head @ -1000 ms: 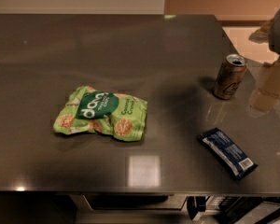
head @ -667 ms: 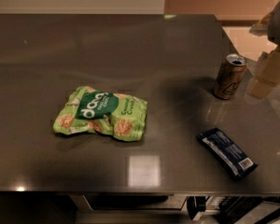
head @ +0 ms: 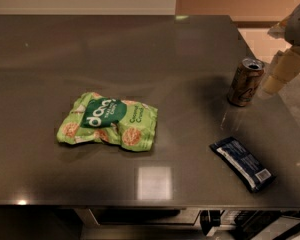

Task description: Move orange can near green rice chip bag

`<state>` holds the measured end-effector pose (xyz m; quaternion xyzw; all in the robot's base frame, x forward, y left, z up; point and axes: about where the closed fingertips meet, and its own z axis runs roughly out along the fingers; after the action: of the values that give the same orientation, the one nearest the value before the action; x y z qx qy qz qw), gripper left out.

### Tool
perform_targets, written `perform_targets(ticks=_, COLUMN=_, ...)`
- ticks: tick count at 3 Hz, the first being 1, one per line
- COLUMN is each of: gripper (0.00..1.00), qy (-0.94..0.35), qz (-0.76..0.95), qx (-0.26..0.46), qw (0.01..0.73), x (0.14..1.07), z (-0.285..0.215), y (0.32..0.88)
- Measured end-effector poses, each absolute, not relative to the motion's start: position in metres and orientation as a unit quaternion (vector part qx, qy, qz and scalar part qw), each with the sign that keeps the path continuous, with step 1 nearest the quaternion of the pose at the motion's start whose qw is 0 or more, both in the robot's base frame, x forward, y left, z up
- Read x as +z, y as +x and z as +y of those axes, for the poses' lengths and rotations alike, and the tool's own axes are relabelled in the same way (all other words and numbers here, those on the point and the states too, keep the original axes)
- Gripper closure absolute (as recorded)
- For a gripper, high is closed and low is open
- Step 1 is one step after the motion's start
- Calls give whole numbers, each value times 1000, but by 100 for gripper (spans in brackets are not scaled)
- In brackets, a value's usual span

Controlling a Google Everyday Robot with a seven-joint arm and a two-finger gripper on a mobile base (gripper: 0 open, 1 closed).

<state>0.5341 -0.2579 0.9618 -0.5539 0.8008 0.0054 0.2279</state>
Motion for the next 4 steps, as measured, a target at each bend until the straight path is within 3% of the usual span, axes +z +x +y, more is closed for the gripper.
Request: perform_targets(ticks=4, gripper=0, qy=-499, qz=833, qx=89, qw=222, x=899, z=-294, y=596)
